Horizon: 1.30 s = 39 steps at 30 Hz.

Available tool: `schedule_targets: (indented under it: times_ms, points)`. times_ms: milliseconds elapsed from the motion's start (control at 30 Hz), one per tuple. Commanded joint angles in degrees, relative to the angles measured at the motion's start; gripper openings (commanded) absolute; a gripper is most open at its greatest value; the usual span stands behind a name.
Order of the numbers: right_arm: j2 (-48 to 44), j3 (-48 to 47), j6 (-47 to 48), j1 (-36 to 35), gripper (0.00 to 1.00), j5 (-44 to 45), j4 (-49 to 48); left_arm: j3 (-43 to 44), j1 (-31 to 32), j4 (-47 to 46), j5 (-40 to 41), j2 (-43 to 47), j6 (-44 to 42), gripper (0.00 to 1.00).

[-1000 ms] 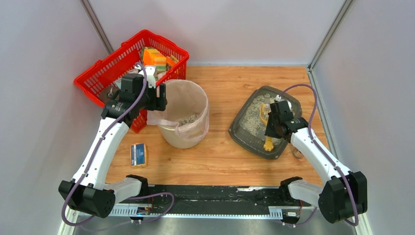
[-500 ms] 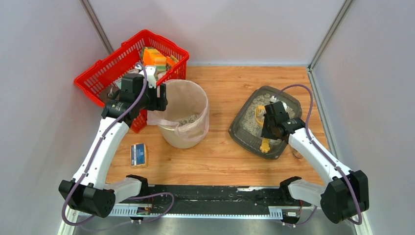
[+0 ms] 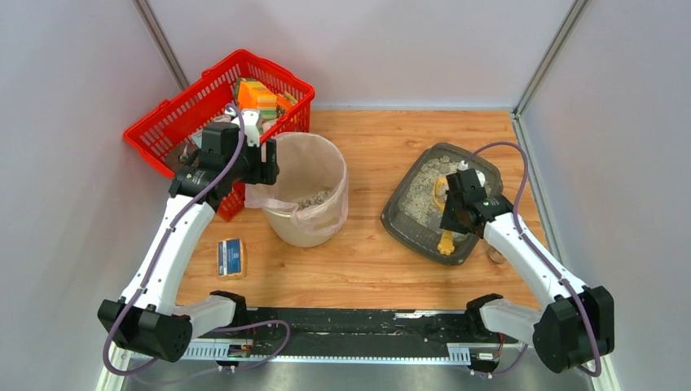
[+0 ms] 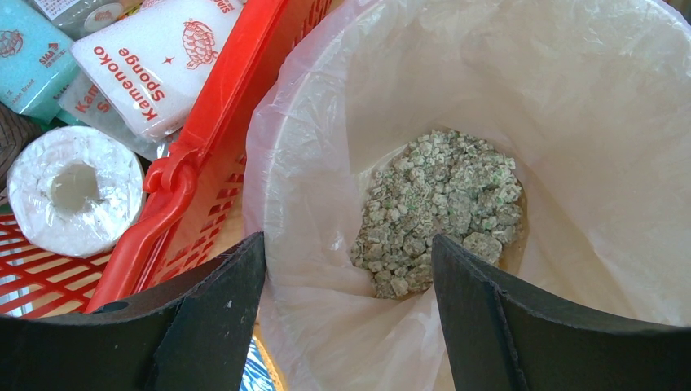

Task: Clean the litter box

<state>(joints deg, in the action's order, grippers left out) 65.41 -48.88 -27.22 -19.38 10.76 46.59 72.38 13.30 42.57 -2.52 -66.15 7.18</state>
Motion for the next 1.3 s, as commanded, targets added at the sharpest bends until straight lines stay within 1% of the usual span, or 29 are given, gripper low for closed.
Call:
schedule_targets:
  times_ms: [0,67,133,167,200,300,367,500,567,600,633,700,767,833,900,933,1000,1067,1100,1133,1200,1267]
  points:
    - [-2.39,-0.60,-2.75,-4.25,0.00,-2.86,-3.00,-0.05,-0.29,-1.43,-0.38,0.23,-0.32,0.81]
    - [-1.43,-1.30,-1.79,-5.67,0.00,0.21,0.51,-0.05,-0.29,-1.43,-0.03,0.15,-0.41,0.81]
    - [-1.16,-2.35,-0.30,-3.75,0.00,1.36,1.40,0.04,-0.29,-1.43,-0.11,0.06,-0.32,0.81]
    - [-1.42,-2.88,-0.03,-1.04,0.00,1.02,1.40,0.04,-0.29,-1.43,-0.72,0.06,-0.15,0.81]
    - [-2.21,-3.15,-0.28,-0.41,0.00,0.84,1.31,-0.04,-0.29,-1.43,-0.99,0.06,-0.24,0.81]
    - [-3.26,-2.19,-2.21,-2.24,0.00,-0.04,0.61,0.13,-0.29,-1.17,-0.73,-0.03,-0.32,0.81]
    - [-2.74,-1.13,-1.78,-4.08,0.00,-0.48,0.78,0.13,-0.29,-1.17,-0.38,0.23,-0.41,0.81]
    - [-1.86,-3.32,-0.11,-1.90,0.00,3.47,2.36,0.04,-0.29,-1.17,-0.46,0.06,-0.41,0.81]
    - [-2.39,-4.29,-1.60,-2.33,0.00,4.18,2.63,0.13,-0.29,-1.00,-0.38,-0.12,-0.41,0.81]
    - [-3.09,-3.77,-2.21,-3.12,0.00,2.78,1.67,0.39,-0.29,-0.82,0.15,-0.29,-0.33,0.81]
    - [-3.27,-3.07,-2.48,-5.73,0.00,2.94,1.32,0.48,-0.29,-0.56,1.02,-0.21,-0.24,0.81]
    - [-2.04,-2.80,-2.14,-7.69,0.00,4.17,3.40,0.48,-0.29,-0.47,1.55,-0.21,0.03,0.82]
    - [-1.60,-3.23,-1.26,-6.82,0.00,5.05,4.39,0.48,-0.38,-0.29,2.08,-0.38,0.38,0.83]
    - [-2.73,-3.76,-0.90,-4.89,0.00,3.05,2.99,0.57,-0.38,-0.20,2.35,-0.82,0.38,0.83]
    - [-4.84,-3.59,-2.39,-5.06,0.00,2.51,1.06,1.35,-0.38,0.93,2.26,-1.78,0.20,0.83]
    - [-5.37,-3.07,-2.48,-5.58,0.00,1.64,0.61,1.88,-0.38,1.81,4.09,-2.14,0.03,0.82]
    - [-5.47,-2.80,-2.75,-6.46,0.00,3.46,2.18,2.59,-0.38,3.57,6.64,-2.49,0.11,0.81]
    - [-4.85,-1.92,-2.14,-6.38,0.00,5.75,2.98,1.80,-0.38,2.88,8.59,-1.97,-0.24,0.78]
    - [-4.76,-1.57,-1.78,-6.38,0.00,6.11,2.98,0.76,-0.38,2.61,8.33,-1.53,-0.15,0.77]
    - [-4.85,-1.22,-1.61,-6.38,0.00,5.85,2.81,0.22,-0.38,2.09,6.85,-1.44,0.03,0.73]
    - [-5.03,-1.30,-1.34,-6.38,0.00,6.11,2.72,-0.05,-0.38,2.08,5.00,-2.13,0.29,0.69]
    - [-5.29,-1.83,-1.25,-6.20,0.00,7.25,3.07,0.48,-0.38,2.52,3.06,-2.75,0.73,0.60]
